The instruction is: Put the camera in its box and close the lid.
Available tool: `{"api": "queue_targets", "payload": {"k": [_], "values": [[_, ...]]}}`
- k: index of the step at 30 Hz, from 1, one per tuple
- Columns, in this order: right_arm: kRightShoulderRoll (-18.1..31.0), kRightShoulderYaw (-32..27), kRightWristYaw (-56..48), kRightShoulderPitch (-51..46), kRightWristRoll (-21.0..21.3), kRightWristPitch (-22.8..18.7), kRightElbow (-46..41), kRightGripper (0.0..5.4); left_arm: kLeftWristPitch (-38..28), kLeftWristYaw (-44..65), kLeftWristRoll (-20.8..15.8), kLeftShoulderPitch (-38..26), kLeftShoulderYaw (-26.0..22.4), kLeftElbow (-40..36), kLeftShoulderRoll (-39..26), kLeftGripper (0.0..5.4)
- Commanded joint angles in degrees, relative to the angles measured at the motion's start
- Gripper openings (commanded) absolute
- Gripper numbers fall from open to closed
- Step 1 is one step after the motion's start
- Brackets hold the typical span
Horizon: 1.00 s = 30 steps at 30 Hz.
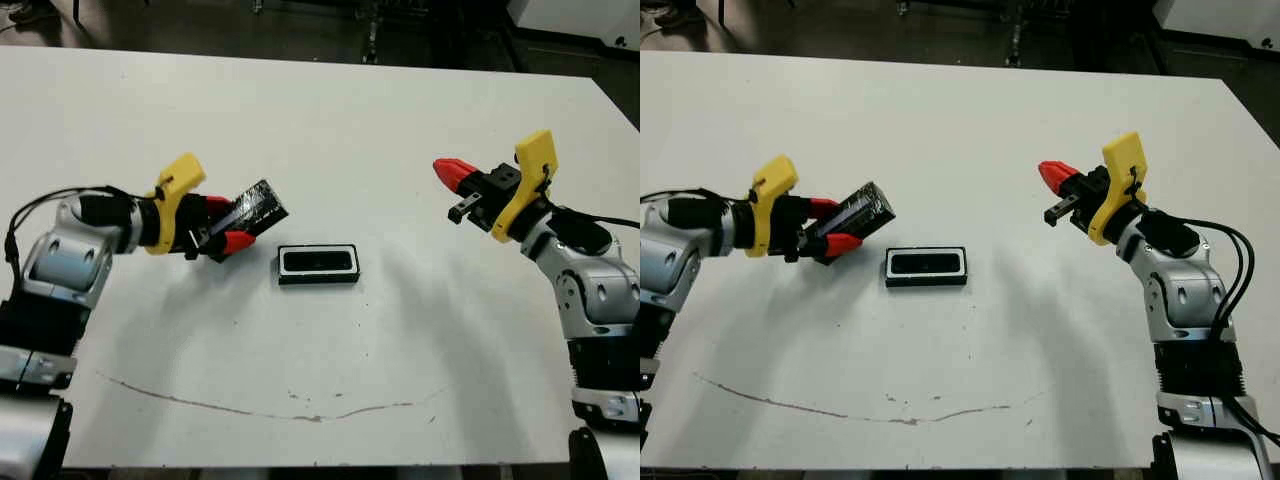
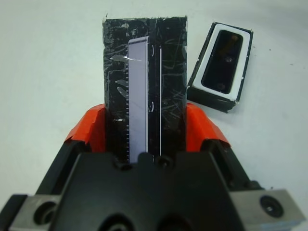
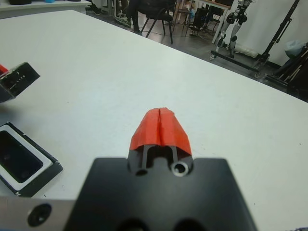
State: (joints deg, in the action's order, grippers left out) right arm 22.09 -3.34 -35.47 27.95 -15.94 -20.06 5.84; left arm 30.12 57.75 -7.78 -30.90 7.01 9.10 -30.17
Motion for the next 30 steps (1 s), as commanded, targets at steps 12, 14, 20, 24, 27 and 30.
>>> {"api": "queue_targets", "payload": {"k": [12,14,20,24,27,30], "values": [[0.2,-0.51,0.53,-1.1,-0.62,-1.22,-0.13,0.0,5.06,2.31,-4.12,0.83,2.56,-2.75,-1.47,3.18],[0.24,-0.44,0.6,-1.12,-0.53,-1.26,-0.24,0.0,4.79,3.63,-4.61,0.38,2.89,-1.57,-1.56,3.18],[0.33,-0.55,0.08,-1.28,-0.79,-0.93,0.1,0.0,3.84,8.98,-4.91,-2.47,5.2,3.59,-1.94,3.18],[0.49,-0.43,0.06,-1.41,-0.47,-0.35,0.2,0.0,-0.44,12.73,-3.69,-4.87,7.2,9.37,-1.52,3.18],[0.42,-0.53,-0.22,-1.4,-0.67,-0.07,0.45,0.0,-3.59,13.57,-2.29,-5.97,8.51,12.06,-1.0,3.18],[0.59,-0.43,-0.26,-1.41,-0.48,-0.19,0.45,0.0,-6.5,14.36,-1.45,-6.67,9.48,14.49,-0.18,3.18]]}}
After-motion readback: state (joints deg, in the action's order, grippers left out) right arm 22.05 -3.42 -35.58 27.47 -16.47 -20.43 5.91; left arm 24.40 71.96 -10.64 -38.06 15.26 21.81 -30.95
